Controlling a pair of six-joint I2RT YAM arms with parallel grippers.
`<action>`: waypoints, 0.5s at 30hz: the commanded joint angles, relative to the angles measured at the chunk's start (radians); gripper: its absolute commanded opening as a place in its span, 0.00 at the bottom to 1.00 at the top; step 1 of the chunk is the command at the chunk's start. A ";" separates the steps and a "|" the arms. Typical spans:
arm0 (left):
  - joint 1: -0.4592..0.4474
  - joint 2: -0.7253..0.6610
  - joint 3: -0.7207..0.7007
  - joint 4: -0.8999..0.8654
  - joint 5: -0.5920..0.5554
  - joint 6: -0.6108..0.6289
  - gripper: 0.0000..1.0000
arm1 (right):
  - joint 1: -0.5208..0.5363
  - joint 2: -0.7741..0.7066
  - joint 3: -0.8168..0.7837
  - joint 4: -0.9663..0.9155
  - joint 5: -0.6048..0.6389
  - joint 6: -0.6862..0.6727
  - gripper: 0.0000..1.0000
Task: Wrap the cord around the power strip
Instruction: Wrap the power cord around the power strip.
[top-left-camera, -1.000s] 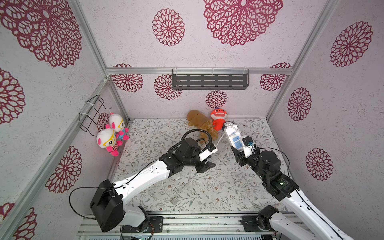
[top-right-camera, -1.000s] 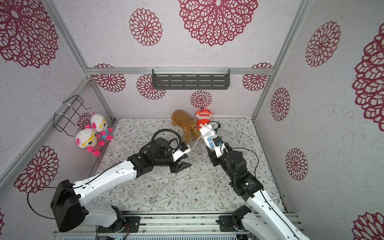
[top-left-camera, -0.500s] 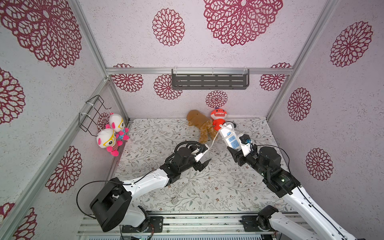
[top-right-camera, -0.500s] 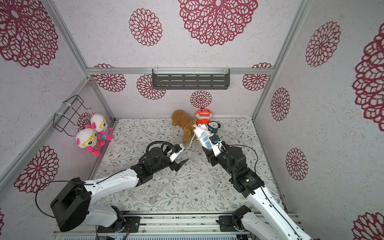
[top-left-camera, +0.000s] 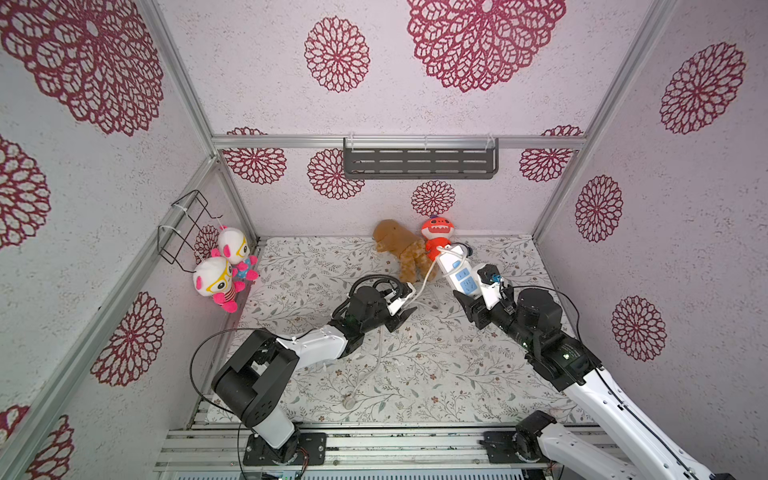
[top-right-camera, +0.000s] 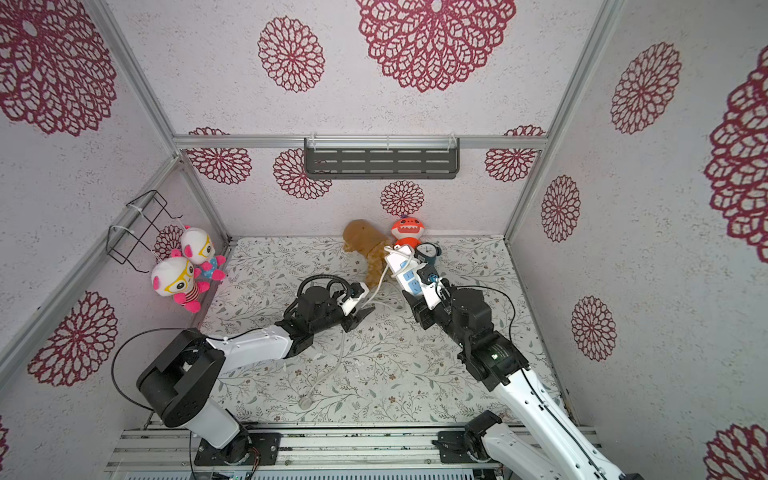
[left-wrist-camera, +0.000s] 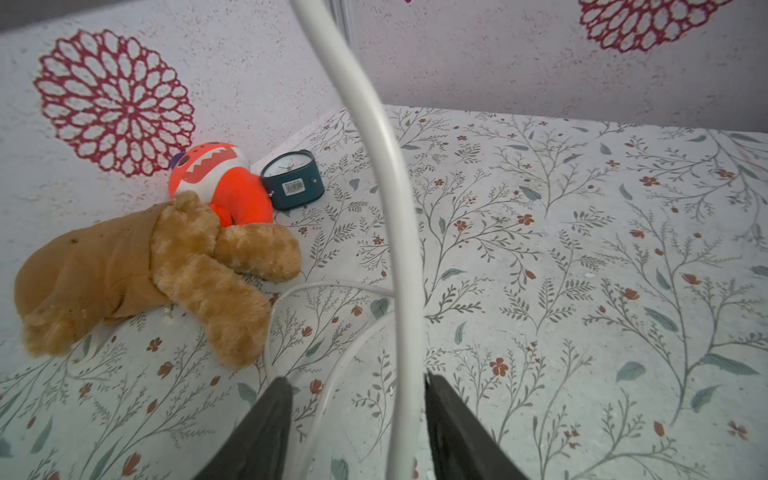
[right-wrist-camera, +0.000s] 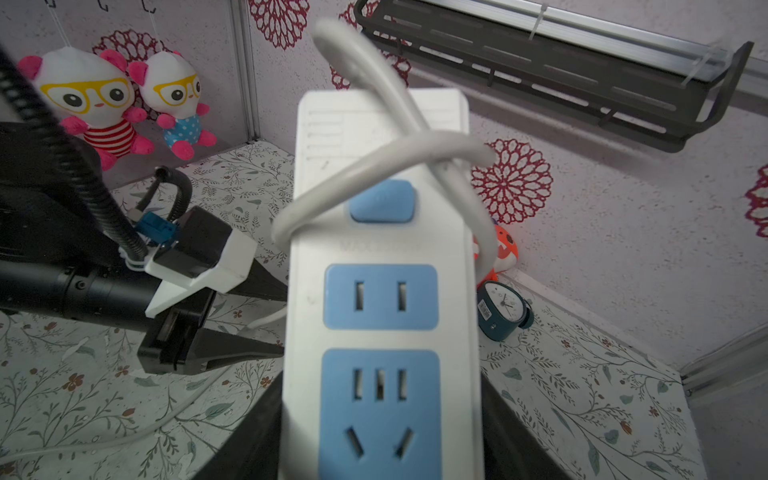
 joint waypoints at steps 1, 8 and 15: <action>-0.003 -0.012 0.040 0.015 0.059 0.007 0.22 | -0.006 -0.006 0.051 0.047 0.049 -0.005 0.00; -0.074 -0.111 0.120 -0.274 0.123 0.093 0.00 | -0.065 0.011 0.083 -0.009 0.134 0.004 0.00; -0.130 -0.159 0.231 -0.642 0.173 0.168 0.00 | -0.154 0.009 0.079 0.018 0.072 0.073 0.00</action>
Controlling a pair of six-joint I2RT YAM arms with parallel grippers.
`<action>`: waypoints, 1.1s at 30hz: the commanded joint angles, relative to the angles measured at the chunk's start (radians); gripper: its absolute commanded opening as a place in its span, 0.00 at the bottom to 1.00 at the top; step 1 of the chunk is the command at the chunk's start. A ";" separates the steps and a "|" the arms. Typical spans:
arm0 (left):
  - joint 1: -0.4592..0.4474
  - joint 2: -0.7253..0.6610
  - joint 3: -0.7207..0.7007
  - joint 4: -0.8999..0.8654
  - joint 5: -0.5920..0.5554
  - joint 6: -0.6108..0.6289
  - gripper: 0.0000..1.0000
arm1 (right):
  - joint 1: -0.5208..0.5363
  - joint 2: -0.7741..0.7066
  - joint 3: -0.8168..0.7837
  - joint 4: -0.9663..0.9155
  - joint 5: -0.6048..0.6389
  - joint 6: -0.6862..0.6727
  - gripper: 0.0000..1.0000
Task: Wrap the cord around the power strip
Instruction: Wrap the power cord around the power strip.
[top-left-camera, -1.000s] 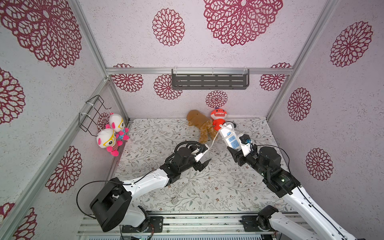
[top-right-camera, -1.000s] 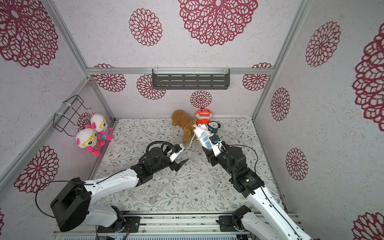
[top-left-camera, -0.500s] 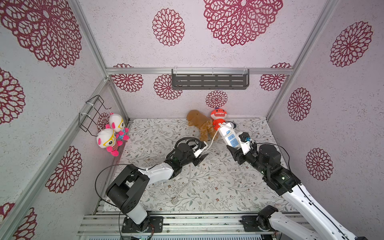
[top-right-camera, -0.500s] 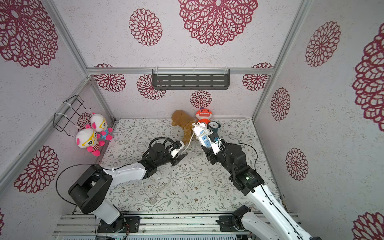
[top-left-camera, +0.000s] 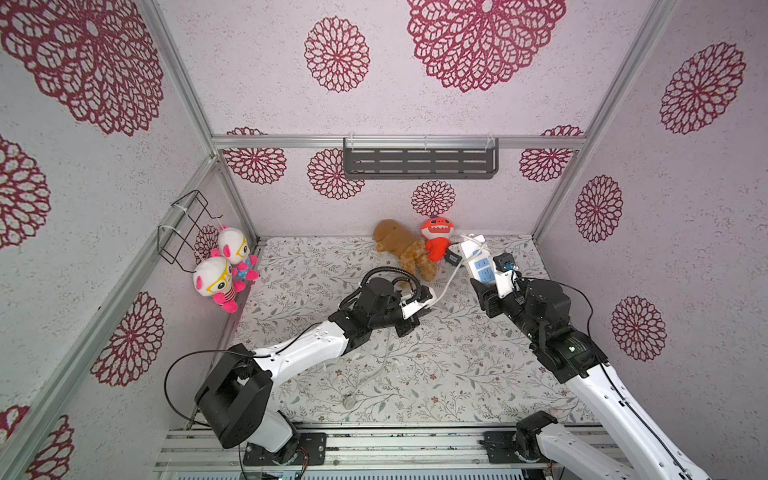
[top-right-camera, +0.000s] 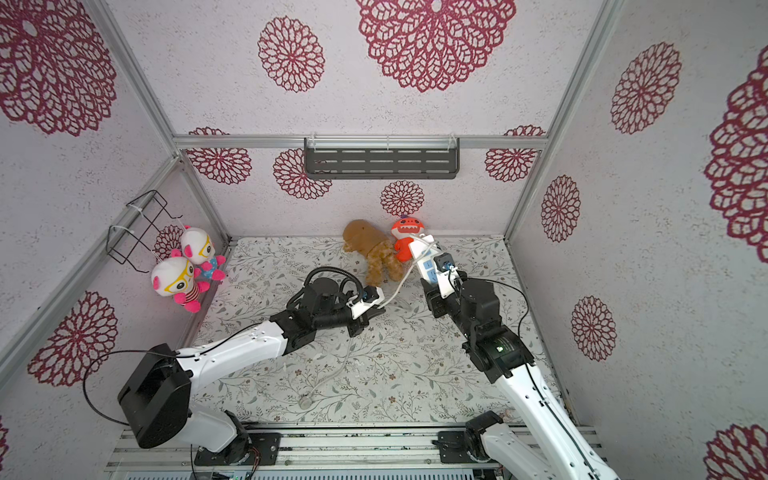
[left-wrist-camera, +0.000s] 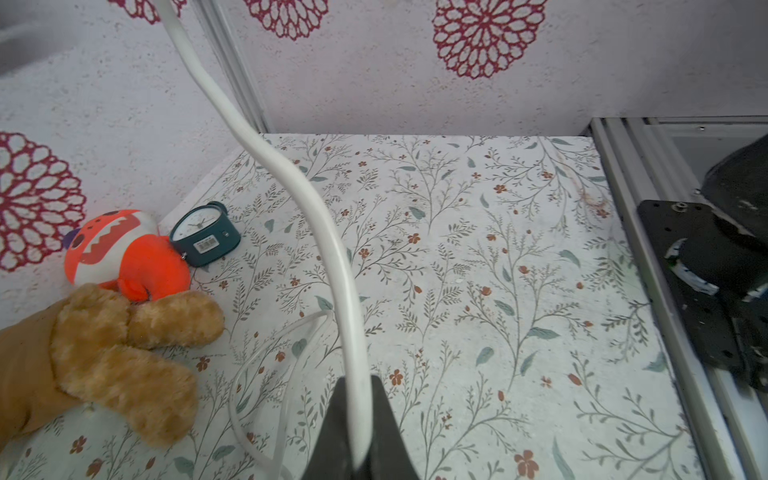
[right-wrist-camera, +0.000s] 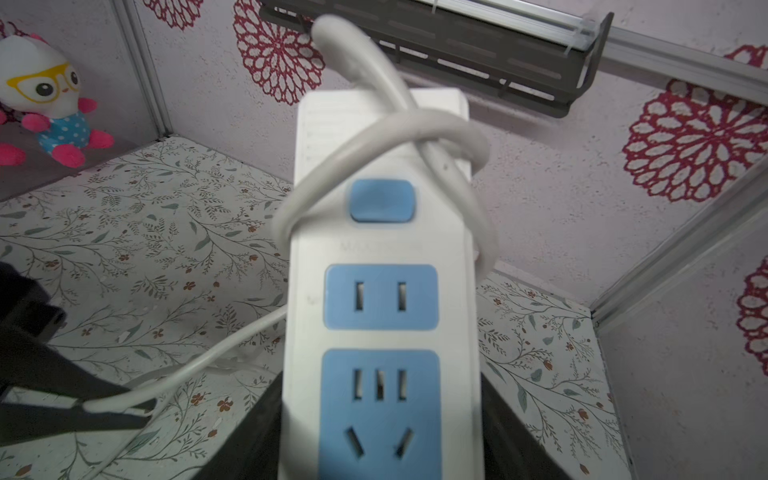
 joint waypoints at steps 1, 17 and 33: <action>-0.020 -0.033 0.036 -0.229 0.043 0.063 0.00 | -0.032 -0.011 0.033 0.058 -0.018 0.051 0.00; -0.101 -0.159 0.301 -0.631 -0.113 0.315 0.00 | -0.056 0.013 -0.029 -0.036 -0.081 -0.021 0.00; -0.095 -0.031 0.609 -0.816 -0.234 0.593 0.00 | -0.010 0.033 -0.090 -0.139 -0.452 -0.117 0.00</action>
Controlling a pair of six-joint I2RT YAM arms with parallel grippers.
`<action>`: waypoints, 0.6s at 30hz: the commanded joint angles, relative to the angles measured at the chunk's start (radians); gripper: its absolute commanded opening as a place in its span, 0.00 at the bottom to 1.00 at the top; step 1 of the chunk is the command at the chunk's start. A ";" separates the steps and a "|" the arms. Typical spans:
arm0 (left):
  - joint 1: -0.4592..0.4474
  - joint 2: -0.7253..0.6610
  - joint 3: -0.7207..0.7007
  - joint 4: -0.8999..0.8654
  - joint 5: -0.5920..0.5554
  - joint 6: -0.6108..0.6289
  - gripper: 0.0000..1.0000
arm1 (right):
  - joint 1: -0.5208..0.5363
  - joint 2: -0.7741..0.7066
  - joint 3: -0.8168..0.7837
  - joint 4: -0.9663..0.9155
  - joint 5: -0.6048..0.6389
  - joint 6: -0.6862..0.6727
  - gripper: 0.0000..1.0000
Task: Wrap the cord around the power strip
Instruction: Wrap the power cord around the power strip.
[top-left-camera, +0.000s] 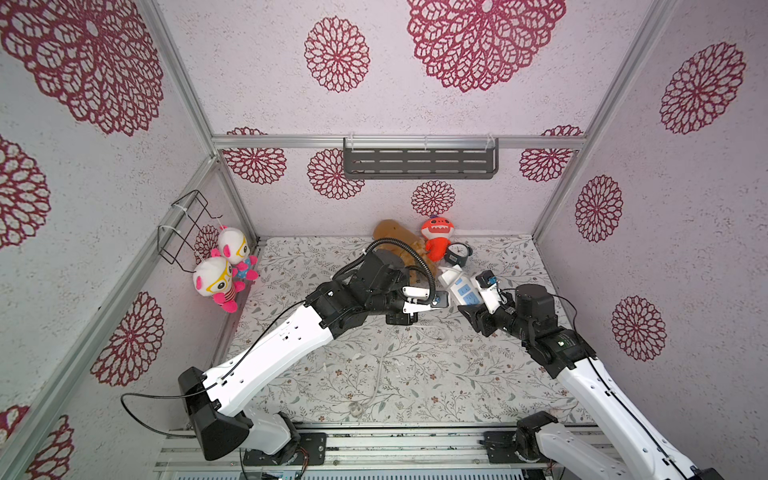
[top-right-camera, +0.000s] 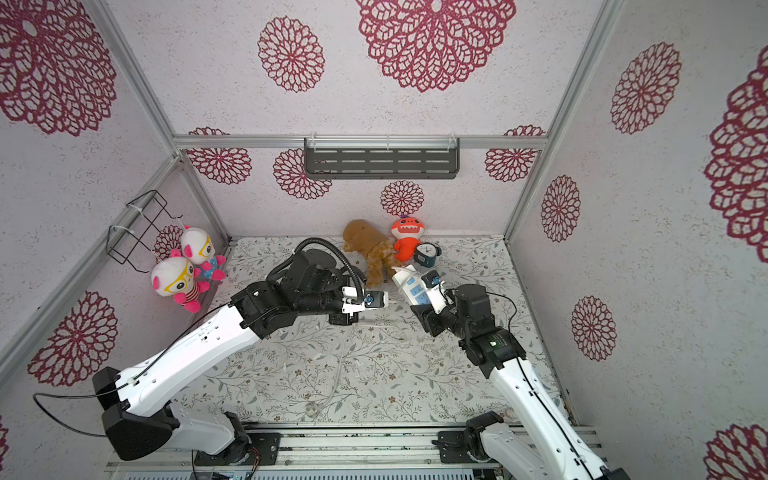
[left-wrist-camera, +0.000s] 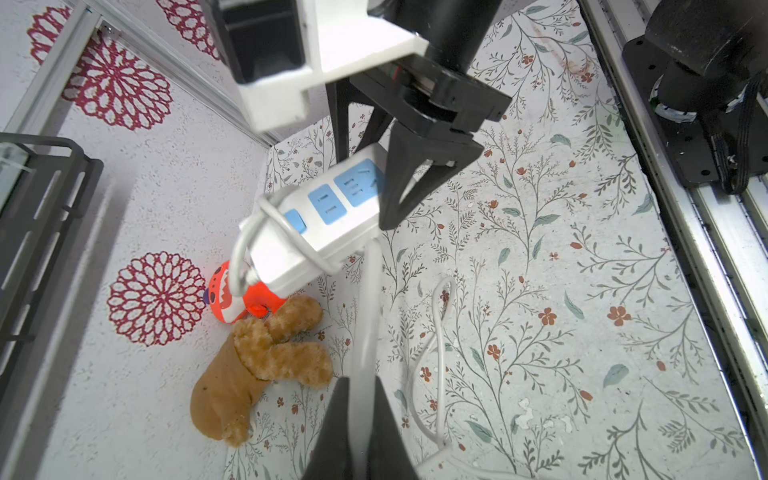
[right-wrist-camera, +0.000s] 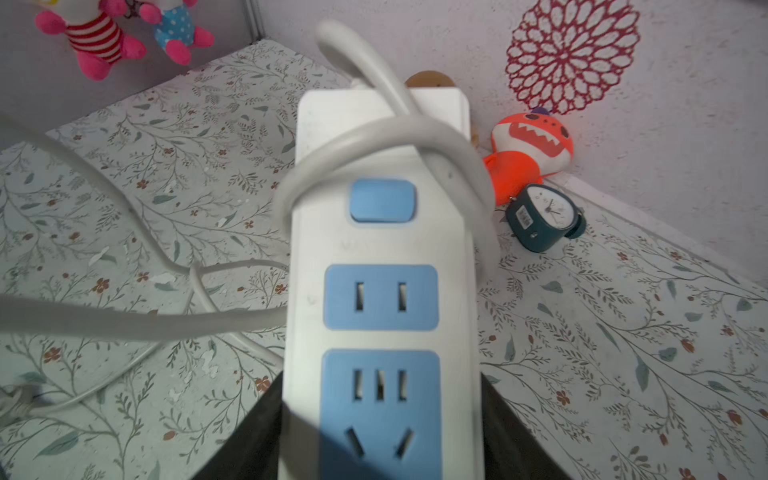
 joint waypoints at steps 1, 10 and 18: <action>0.000 0.030 0.073 -0.050 -0.027 0.102 0.00 | 0.038 -0.013 -0.010 -0.001 -0.128 -0.055 0.00; 0.014 0.095 0.208 -0.145 -0.018 0.161 0.00 | 0.138 -0.014 -0.056 0.022 -0.165 -0.109 0.00; 0.078 0.141 0.286 -0.245 0.044 0.179 0.00 | 0.171 -0.061 -0.085 0.071 -0.269 -0.132 0.00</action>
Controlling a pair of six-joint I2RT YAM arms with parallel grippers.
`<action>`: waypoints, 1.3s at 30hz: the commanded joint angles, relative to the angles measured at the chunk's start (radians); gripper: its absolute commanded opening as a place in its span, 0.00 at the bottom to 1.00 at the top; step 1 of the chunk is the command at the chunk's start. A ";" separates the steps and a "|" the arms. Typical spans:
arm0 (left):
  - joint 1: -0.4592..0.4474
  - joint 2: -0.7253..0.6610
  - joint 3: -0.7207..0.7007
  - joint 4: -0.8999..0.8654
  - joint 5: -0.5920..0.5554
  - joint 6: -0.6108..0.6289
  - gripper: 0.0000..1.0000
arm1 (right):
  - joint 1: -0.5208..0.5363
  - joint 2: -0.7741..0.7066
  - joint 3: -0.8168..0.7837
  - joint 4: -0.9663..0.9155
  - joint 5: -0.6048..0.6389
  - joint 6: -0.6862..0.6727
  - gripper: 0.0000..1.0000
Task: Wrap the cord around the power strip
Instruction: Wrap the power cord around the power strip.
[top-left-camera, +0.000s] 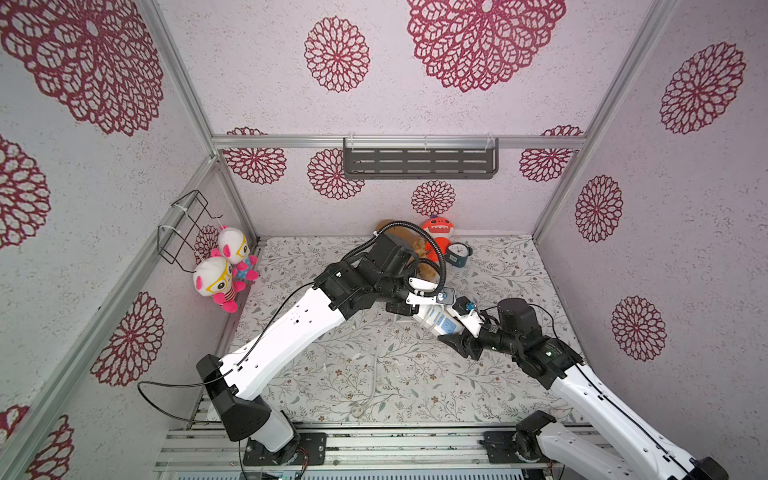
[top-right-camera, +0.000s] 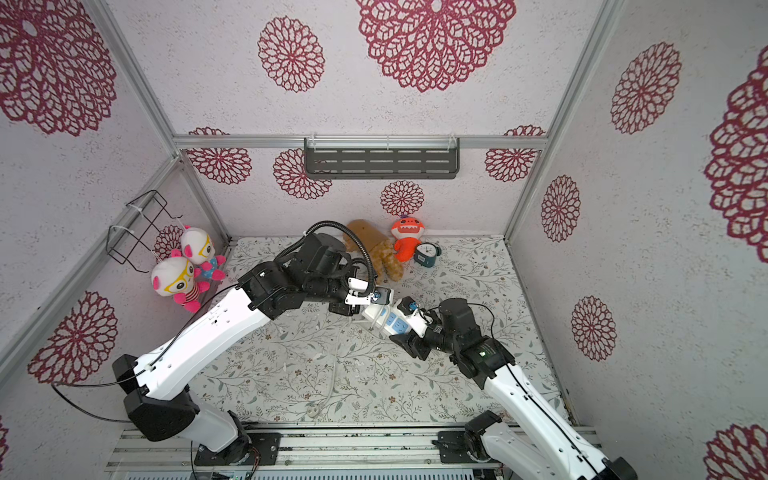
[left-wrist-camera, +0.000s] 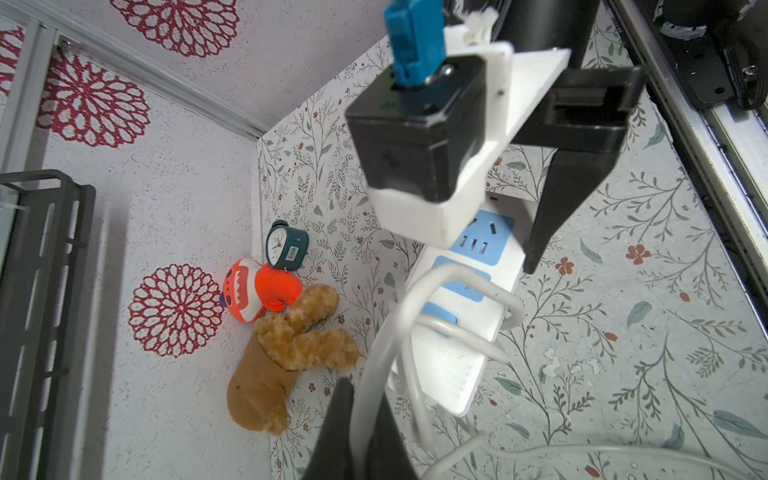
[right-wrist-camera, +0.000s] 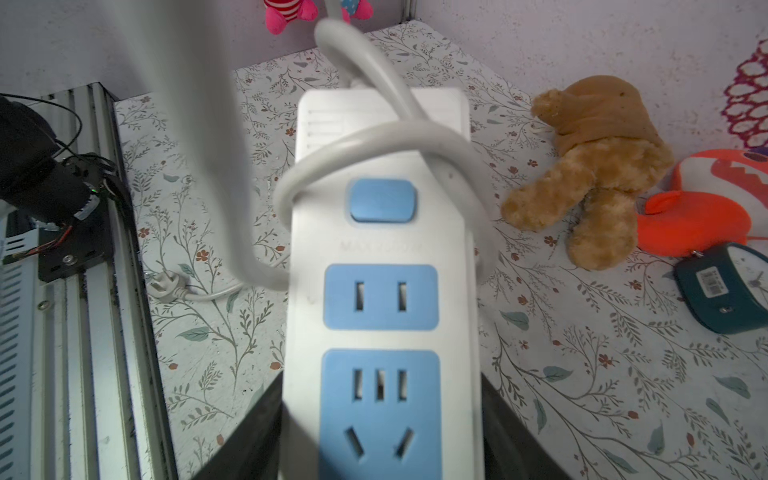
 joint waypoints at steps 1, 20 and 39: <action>0.060 0.025 0.068 -0.047 0.087 0.022 0.00 | 0.026 -0.026 0.017 0.054 -0.089 -0.033 0.00; 0.165 0.143 0.113 -0.112 0.411 -0.106 0.02 | 0.100 -0.167 0.023 0.219 -0.045 0.023 0.00; 0.225 0.033 -0.279 0.397 0.625 -0.427 0.21 | 0.100 -0.228 0.031 0.373 0.013 0.088 0.00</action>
